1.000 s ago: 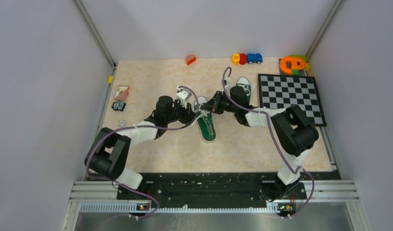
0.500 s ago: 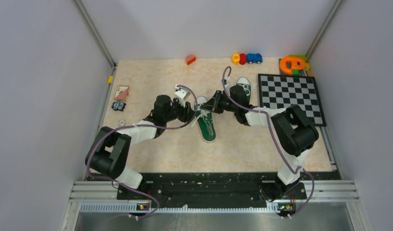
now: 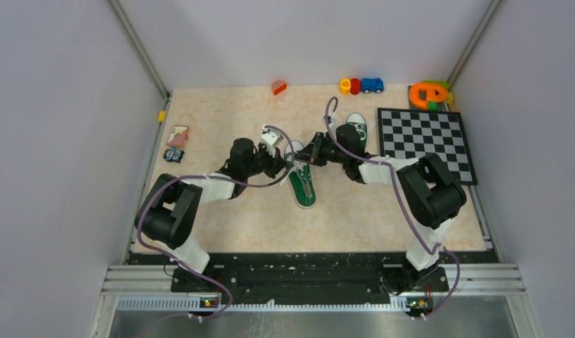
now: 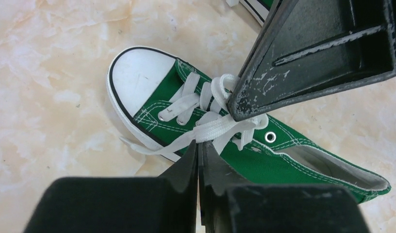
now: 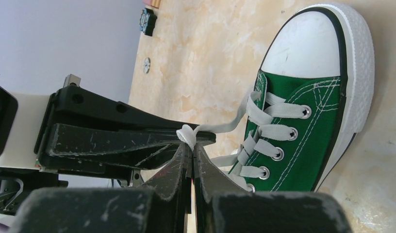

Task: Tie the shoes
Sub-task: Cross the shoelace with the shoelace.

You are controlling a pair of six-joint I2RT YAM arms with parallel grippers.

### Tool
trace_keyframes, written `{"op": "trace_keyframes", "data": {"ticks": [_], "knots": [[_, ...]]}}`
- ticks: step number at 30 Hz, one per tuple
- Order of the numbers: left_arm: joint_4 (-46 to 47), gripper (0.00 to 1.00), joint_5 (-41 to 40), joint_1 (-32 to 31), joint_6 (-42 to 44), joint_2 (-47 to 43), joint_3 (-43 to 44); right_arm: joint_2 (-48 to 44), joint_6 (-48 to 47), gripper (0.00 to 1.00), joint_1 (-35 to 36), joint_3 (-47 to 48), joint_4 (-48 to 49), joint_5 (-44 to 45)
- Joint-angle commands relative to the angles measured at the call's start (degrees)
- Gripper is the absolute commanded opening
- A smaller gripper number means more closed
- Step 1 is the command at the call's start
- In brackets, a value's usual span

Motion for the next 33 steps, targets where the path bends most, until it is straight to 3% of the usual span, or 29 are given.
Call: {"op": "trace_keyframes", "data": {"ticks": [1, 16, 18, 20, 33], "knots": [[2.18, 0.0, 1.17, 0.16, 2.81, -0.02, 2.54, -2.16, -0.47, 0.0, -0.57, 2.59, 1.33, -0.43], [-0.53, 0.0, 0.45, 0.06, 5.03, -5.45, -1.77, -1.97, 0.77, 0.0, -1.45, 2.56, 2.26, -0.8], [-0.33, 0.18, 0.34, 0.06, 5.25, -4.98, -1.61, -1.98, 0.74, 0.0, -1.52, 2.67, 2.23, -0.98], [0.4, 0.28, 0.26, 0.06, 5.86, -4.54, -1.47, -2.14, 0.83, 0.0, -1.5, 2.67, 2.19, -1.13], [5.85, 0.46, 3.2, 0.04, 16.25, -1.24, -1.37, -1.98, 1.06, 0.0, -1.63, 3.66, 2.12, -2.61]]}}
